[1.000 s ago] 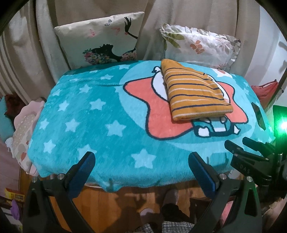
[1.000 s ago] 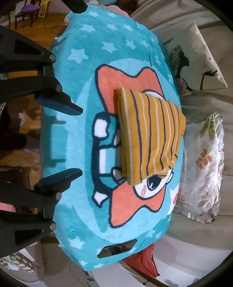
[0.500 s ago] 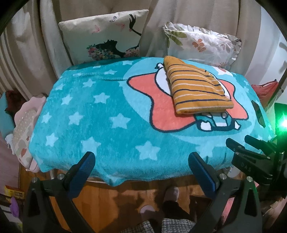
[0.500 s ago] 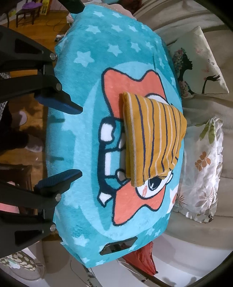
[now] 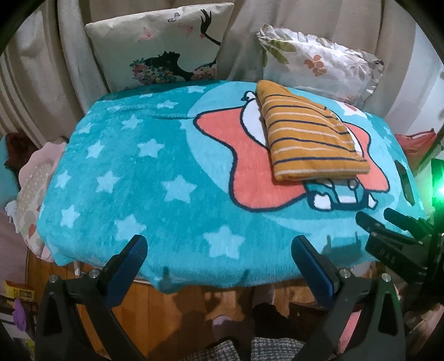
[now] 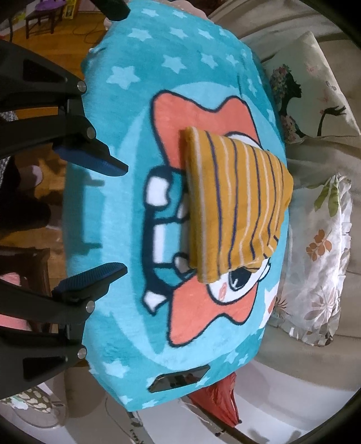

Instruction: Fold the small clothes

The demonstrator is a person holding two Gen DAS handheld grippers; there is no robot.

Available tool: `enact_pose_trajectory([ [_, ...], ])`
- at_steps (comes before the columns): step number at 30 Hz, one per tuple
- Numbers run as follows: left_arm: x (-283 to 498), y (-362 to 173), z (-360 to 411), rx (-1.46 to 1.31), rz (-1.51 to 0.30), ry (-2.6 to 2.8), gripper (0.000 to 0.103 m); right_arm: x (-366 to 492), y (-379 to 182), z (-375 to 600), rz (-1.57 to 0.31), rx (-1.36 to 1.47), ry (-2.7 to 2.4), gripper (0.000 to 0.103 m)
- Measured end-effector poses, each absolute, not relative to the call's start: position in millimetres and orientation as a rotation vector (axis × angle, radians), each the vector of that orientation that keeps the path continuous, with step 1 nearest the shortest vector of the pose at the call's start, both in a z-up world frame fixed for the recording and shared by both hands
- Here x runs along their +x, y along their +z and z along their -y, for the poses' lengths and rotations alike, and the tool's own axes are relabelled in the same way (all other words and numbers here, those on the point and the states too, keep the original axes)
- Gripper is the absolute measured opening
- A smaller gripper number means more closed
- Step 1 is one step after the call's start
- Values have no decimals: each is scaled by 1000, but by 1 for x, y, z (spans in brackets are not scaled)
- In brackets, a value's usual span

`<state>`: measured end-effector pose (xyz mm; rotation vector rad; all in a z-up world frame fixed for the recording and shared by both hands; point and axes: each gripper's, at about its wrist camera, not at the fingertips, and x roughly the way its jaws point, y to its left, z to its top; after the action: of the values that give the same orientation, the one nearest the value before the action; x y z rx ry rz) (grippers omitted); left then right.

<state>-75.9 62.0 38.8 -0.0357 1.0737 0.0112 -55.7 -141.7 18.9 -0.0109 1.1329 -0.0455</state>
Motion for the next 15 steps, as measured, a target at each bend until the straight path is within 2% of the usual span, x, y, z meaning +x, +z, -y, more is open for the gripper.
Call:
enact_pose_trajectory([
  [5, -46, 35, -54, -58, -1094, 50, 103, -16, 26, 165, -1096, 1, -40, 69],
  [6, -40, 34, -51, -60, -1098, 54, 103, -6, 31, 171, -1077, 5, -38, 66],
  [7, -32, 33, -47, -64, -1101, 59, 103, 3, 34, 174, -1063, 9, -30, 58],
  [10, -11, 26, -35, -63, -1121, 75, 103, 46, 37, 186, -1037, 20, 19, 48],
  [11, -6, 24, -31, -67, -1132, 77, 103, 65, 31, 188, -1041, 27, 41, 43],
  [12, 2, 21, -27, -76, -1145, 81, 103, 79, 25, 189, -1048, 25, 52, 33],
  [15, 16, 16, -18, -84, -1166, 103, 103, 127, -7, 195, -1094, 40, 109, 27],
])
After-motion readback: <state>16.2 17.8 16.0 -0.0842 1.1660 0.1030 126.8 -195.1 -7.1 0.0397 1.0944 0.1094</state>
